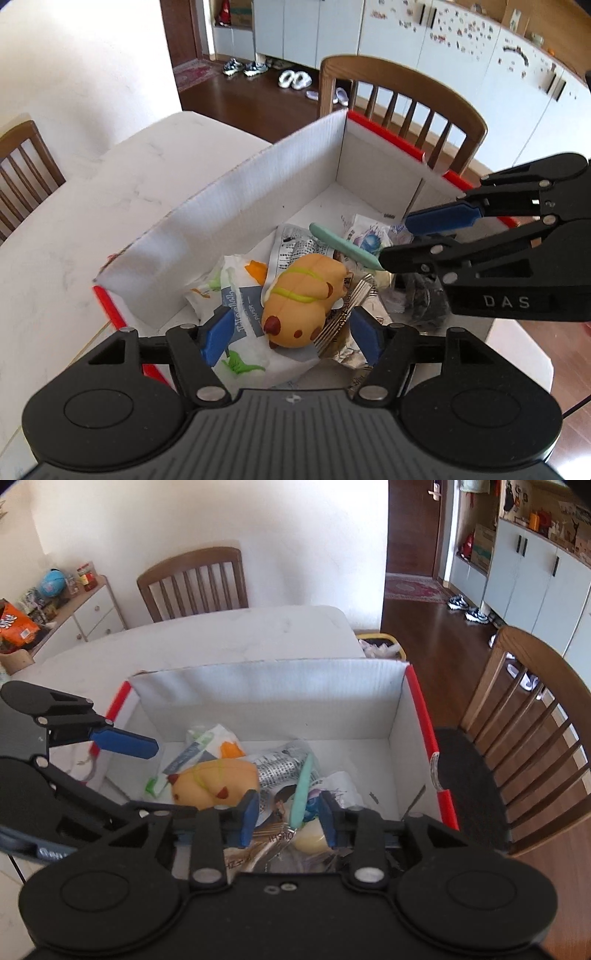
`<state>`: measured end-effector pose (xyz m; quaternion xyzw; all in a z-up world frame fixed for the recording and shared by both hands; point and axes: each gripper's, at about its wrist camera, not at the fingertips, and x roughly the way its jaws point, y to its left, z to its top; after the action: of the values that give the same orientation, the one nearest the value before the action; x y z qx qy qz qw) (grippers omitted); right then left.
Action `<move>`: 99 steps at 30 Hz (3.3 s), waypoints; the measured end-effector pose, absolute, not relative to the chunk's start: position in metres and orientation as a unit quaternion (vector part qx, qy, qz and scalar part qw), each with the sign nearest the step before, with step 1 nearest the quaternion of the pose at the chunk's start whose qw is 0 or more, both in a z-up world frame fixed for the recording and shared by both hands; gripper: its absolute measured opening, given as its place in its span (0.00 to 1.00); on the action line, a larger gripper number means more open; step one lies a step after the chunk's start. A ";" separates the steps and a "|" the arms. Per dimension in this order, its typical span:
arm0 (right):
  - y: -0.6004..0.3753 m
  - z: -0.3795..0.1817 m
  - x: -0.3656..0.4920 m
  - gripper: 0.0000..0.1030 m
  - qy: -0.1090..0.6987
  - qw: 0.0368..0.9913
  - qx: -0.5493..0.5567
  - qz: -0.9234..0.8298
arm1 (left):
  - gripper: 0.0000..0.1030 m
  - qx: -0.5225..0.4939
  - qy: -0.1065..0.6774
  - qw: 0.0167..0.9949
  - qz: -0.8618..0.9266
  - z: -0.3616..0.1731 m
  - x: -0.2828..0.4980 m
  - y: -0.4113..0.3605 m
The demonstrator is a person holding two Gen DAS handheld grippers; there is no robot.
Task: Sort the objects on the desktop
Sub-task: 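Lower green stick into box with right tool while left tool lowers toy pig, then open both tools and withdraw them from the box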
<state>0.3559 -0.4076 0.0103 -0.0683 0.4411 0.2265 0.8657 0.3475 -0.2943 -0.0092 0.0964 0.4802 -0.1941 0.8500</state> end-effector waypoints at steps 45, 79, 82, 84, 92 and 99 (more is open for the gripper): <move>-0.423 0.047 0.257 0.78 0.365 0.889 -0.073 0.268 | 1.00 0.002 0.398 0.901 -0.172 0.037 0.244 -0.246; -0.427 0.036 0.231 0.97 0.355 0.900 -0.040 0.250 | 1.00 -0.023 0.407 0.905 -0.122 0.011 0.210 -0.232; -0.427 0.036 0.232 0.97 0.357 0.899 -0.035 0.252 | 1.00 -0.024 0.409 0.904 -0.121 0.008 0.210 -0.230; -0.426 0.035 0.232 0.97 0.357 0.899 -0.036 0.252 | 1.00 -0.024 0.411 0.904 -0.120 0.007 0.211 -0.230; -0.424 0.034 0.232 0.97 0.362 0.896 -0.036 0.254 | 1.00 -0.035 0.418 0.900 -0.120 0.003 0.212 -0.227; -0.422 0.034 0.229 0.97 0.364 0.897 -0.037 0.249 | 1.00 -0.043 0.420 0.900 -0.111 0.003 0.212 -0.221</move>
<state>0.2287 -0.4218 0.0343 -0.0366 0.3635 0.2493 0.8969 0.2116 -0.2213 0.0026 -0.0433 0.4196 -0.1109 0.8999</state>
